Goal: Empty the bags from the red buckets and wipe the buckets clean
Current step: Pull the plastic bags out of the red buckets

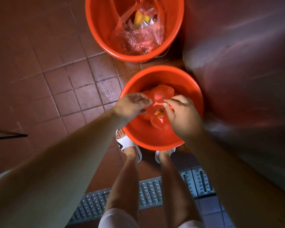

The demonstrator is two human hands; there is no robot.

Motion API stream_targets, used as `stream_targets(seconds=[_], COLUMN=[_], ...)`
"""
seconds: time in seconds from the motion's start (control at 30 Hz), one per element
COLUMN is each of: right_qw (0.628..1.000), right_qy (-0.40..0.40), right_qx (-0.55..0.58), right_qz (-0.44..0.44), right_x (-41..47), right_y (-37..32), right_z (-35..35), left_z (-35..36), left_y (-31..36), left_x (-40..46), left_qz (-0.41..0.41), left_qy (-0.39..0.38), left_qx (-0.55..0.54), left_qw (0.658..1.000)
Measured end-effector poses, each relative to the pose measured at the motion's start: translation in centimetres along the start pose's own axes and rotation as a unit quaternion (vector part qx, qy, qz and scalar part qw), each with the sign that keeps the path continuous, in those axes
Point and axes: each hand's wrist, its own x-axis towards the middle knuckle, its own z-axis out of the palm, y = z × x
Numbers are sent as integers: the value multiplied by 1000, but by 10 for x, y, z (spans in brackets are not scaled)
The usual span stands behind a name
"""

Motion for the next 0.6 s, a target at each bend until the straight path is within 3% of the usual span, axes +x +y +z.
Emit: stream_targets(seconds=[0.1,0.23,0.6], right_qw=[1000,994,951], right_qy=[12,-37,28], right_qx=[11,49,166], right_qz=[21,96,258], right_x=[-5,-31,-88], right_y=[7,12,25], right_z=[0,6,2], left_z=[-10,-26,-76], left_y=[-2,-2,-10], left_x=[-7,-13,-18], left_qz=[-13,-9,-44], left_qy=[-21,-24,120], left_qx=[140,314,385], left_qw=[990,949,914])
